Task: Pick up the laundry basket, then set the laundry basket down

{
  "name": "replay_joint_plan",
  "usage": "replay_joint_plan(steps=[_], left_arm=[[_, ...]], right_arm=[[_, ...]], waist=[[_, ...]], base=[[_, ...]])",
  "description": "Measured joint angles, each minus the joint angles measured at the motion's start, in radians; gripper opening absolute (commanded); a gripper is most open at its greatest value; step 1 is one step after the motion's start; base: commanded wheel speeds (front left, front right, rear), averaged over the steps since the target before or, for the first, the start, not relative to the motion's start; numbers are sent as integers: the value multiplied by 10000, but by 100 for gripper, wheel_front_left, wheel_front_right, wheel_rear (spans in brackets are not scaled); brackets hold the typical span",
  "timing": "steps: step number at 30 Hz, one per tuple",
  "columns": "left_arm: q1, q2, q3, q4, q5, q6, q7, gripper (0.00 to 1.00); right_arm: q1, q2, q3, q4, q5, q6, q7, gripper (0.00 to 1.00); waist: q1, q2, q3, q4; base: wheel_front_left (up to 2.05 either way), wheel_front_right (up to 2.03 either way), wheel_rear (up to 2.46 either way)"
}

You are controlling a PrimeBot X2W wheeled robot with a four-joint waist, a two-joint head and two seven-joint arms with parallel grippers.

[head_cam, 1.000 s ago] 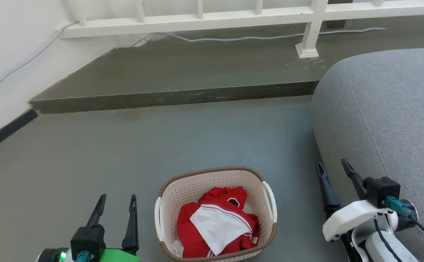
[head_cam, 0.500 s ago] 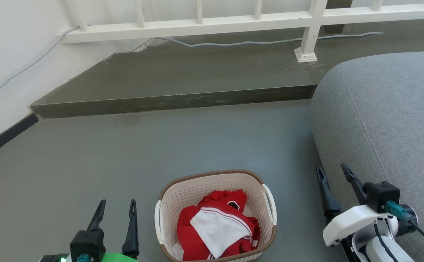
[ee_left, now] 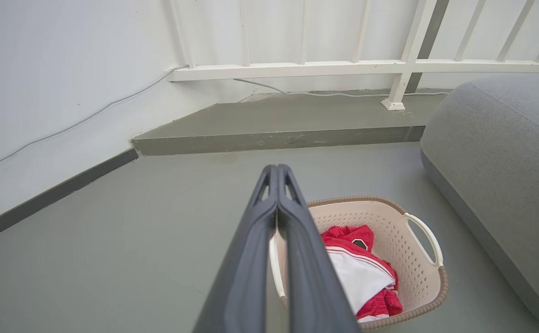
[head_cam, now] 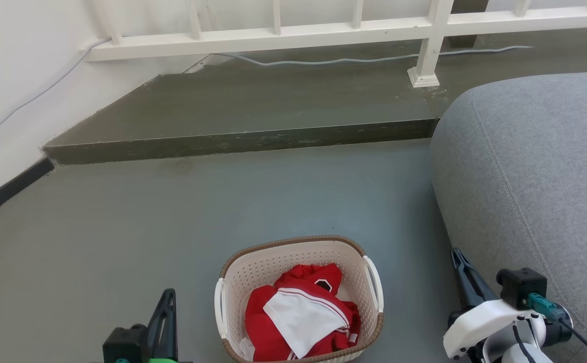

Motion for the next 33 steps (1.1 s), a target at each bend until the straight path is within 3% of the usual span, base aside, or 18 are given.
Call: replay_joint_plan(steps=[10,33], left_arm=[[303,-13,-201,-384,-966,-15,-46,0],[56,13,692,-180,-4765,-282,194,0]], right_arm=[[1,113,-261,-134,984,194,121,0],[-34,376,-1321,-284,4167,637,938,0]], waist=[[0,0,22,62],[0,0,44,183]], base=[[0,0,0],[0,0,0]])
